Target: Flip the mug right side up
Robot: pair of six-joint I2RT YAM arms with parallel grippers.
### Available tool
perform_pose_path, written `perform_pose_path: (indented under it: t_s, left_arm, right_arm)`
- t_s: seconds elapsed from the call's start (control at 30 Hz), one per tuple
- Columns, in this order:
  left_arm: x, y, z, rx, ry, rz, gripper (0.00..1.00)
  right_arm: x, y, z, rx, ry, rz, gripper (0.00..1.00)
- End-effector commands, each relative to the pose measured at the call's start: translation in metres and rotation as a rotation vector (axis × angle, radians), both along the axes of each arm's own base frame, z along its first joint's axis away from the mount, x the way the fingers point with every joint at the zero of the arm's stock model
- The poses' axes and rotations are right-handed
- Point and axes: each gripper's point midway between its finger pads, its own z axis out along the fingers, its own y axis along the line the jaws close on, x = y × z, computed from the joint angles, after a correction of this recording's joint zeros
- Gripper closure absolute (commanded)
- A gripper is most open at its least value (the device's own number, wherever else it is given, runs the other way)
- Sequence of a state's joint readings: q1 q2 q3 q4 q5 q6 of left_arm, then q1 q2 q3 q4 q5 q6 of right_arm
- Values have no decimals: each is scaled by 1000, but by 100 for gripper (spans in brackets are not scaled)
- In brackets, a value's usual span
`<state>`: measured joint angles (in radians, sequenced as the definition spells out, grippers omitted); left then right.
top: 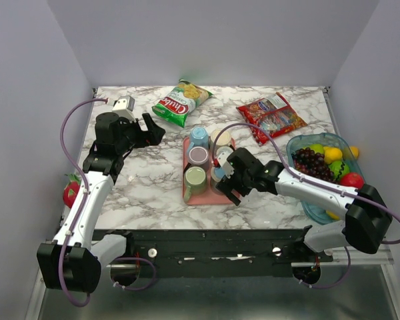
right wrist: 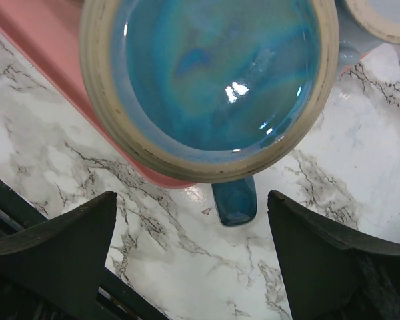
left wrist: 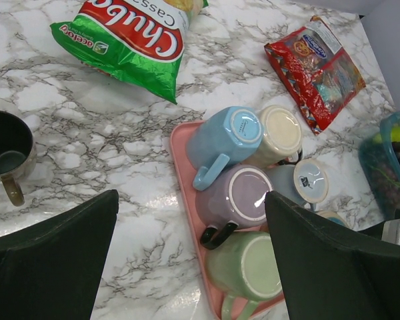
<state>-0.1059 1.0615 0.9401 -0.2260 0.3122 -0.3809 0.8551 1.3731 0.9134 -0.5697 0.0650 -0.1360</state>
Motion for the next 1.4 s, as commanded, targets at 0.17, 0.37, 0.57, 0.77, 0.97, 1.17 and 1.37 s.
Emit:
perform_pose_path:
  t_s: [0.17,0.37,0.57,0.77,0.97,1.17,1.37]
  left_arm:
    - [0,-2,-7,12,3,-25,1]
    - [1,-1,-9,17,10,-23,1]
    - [1,-1,-11,18,16,-20,1]
    - [2,-1,-10,19,15,-22,1]
    - [2,-1,-12,21,21,-21,1]
    - [2,0,-13,22,24,-20,1]
    - [-1,-2,-11,15,23,-27,1]
  right_arm:
    - [4,17,6,58,9,91,11]
    - [5,18,3,55,26,84,22]
    - [15,11,-3,11,4,36,25]
    - [30,9,4,6,-46,-6,37]
    - [33,9,7,7,-55,-3,65]
    - [29,4,-2,-16,-30,-2,86]
    - [31,2,-4,-32,-32,-17,99]
